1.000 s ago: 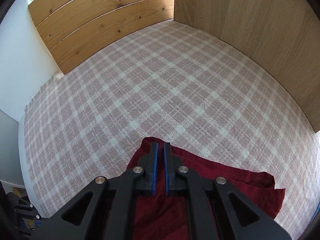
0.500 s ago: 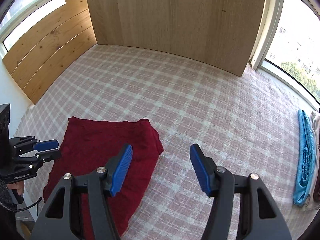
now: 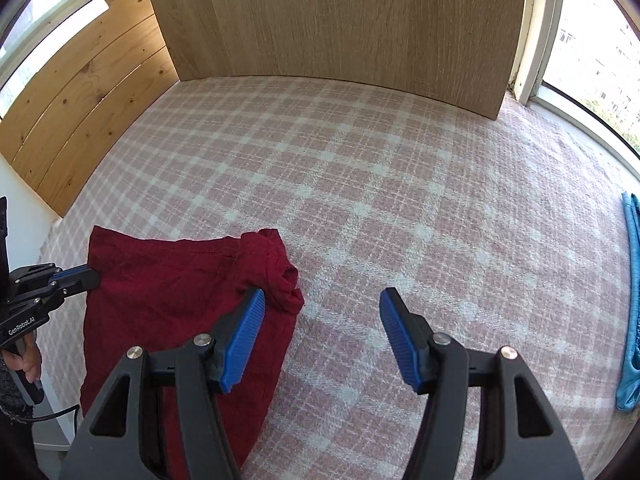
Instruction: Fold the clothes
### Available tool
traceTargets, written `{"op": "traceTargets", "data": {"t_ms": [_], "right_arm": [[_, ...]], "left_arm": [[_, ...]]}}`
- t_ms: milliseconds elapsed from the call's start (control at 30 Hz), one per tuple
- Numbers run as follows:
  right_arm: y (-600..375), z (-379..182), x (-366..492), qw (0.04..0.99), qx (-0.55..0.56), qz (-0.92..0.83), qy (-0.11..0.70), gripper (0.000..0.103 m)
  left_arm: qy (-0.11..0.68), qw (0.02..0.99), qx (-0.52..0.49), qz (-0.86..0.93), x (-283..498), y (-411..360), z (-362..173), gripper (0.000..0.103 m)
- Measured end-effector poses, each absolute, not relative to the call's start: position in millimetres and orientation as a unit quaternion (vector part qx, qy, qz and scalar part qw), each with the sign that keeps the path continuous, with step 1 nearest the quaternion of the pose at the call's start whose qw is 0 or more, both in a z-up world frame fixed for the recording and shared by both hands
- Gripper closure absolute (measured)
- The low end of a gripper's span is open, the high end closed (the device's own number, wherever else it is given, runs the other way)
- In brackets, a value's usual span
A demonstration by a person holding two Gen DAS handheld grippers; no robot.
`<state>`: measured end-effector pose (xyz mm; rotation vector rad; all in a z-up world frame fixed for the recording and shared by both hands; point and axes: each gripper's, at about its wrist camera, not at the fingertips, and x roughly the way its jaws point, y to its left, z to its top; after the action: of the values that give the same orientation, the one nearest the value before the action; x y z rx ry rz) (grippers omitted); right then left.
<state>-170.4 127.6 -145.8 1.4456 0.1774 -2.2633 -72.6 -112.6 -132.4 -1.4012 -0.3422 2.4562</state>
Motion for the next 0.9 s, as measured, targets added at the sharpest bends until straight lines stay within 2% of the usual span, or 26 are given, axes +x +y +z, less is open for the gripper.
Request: {"op": "traceTargets", "data": {"t_ms": [100,167,333,367,433,733,767,800,833,867,900], "right_arm": [[121.8,-154.4,-173.5,0.213,0.528,-0.818,0.085,0.044],[120.8,-159.3,-175.2,0.199,0.532,-0.817,0.100,0.044],[134.1,-140.2,-168.6,0.228,0.514,-0.824,0.068,0.044],[134.8,-137.1,-167.1,0.233,0.512,-0.824,0.069,0.044],[128.2,-140.7,-171.1,0.227,0.515,-0.822,0.092,0.042],[101.2,-164.0,-184.8,0.255,0.509,-0.814,0.113,0.043],[102.1,-163.1,-184.8,0.260,0.507,-0.814,0.107,0.045],[103.8,-161.8,-184.8,0.277,0.510,-0.809,0.096,0.063],[105.7,-160.5,-184.8,0.296,0.513,-0.801,0.084,0.095],[108.6,-159.5,-185.6,0.307,0.521,-0.794,0.069,0.096],[112.0,-157.5,-185.2,0.308,0.522,-0.793,0.063,0.096]], "left_arm": [[-0.106,0.138,-0.498,0.850,-78.7,-118.5,-140.7,0.100],[-0.099,0.129,-0.522,0.837,-87.4,-119.8,-153.4,0.089],[-0.103,0.120,-0.508,0.847,-86.5,-123.5,-140.6,0.076],[-0.093,0.123,-0.505,0.849,-87.6,-119.9,-137.2,0.068],[-0.070,0.129,-0.509,0.848,-95.5,-111.5,-138.8,0.060],[-0.020,0.138,-0.542,0.829,-124.8,-99.0,-158.0,0.061],[-0.013,0.141,-0.541,0.829,-126.2,-97.5,-158.6,0.063],[-0.006,0.144,-0.540,0.829,-127.6,-96.1,-159.2,0.065],[-0.013,0.153,-0.543,0.826,-128.5,-97.3,-159.5,0.078],[-0.021,0.162,-0.546,0.822,-129.4,-98.6,-159.8,0.092],[-0.028,0.168,-0.548,0.819,-128.5,-101.4,-159.6,0.094]]}}
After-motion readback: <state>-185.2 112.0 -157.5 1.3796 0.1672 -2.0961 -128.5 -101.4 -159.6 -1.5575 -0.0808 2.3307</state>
